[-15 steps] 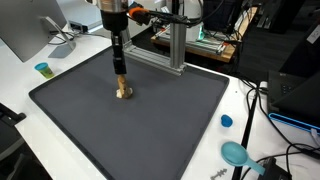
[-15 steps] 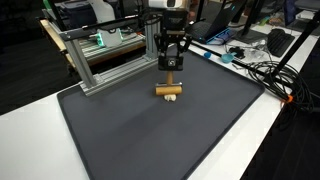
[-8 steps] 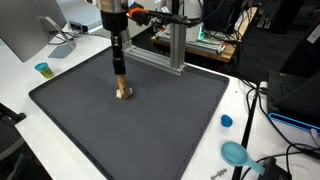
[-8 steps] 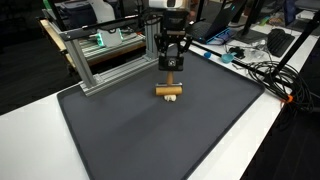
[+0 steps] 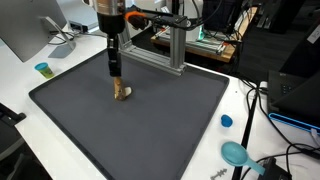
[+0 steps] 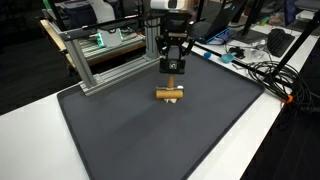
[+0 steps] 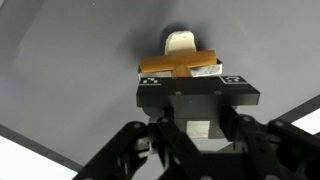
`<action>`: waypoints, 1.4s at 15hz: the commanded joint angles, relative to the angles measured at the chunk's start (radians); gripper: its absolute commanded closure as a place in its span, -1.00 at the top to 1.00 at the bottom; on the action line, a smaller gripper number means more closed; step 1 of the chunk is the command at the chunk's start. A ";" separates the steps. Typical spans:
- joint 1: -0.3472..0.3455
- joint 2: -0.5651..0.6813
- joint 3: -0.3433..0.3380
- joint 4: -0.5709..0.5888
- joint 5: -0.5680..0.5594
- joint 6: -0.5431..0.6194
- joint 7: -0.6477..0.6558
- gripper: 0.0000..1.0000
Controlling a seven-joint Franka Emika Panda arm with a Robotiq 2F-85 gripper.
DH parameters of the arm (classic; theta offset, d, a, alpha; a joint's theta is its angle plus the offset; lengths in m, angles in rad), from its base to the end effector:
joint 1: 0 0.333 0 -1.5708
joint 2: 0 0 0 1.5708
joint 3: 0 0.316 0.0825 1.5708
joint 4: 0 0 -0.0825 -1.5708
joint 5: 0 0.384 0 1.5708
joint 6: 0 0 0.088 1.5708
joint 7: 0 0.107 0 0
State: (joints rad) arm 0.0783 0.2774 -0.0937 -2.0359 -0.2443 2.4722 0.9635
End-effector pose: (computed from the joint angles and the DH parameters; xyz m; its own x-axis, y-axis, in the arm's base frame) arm 0.6083 -0.0068 0.3244 0.6804 -0.6906 0.2452 -0.7129 -0.7012 0.0032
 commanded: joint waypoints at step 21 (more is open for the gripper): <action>-0.012 -0.094 -0.013 -0.023 -0.004 -0.006 -0.111 -0.57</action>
State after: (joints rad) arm 0.0620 0.2105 -0.1223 -2.0168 -0.2429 2.4724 0.8740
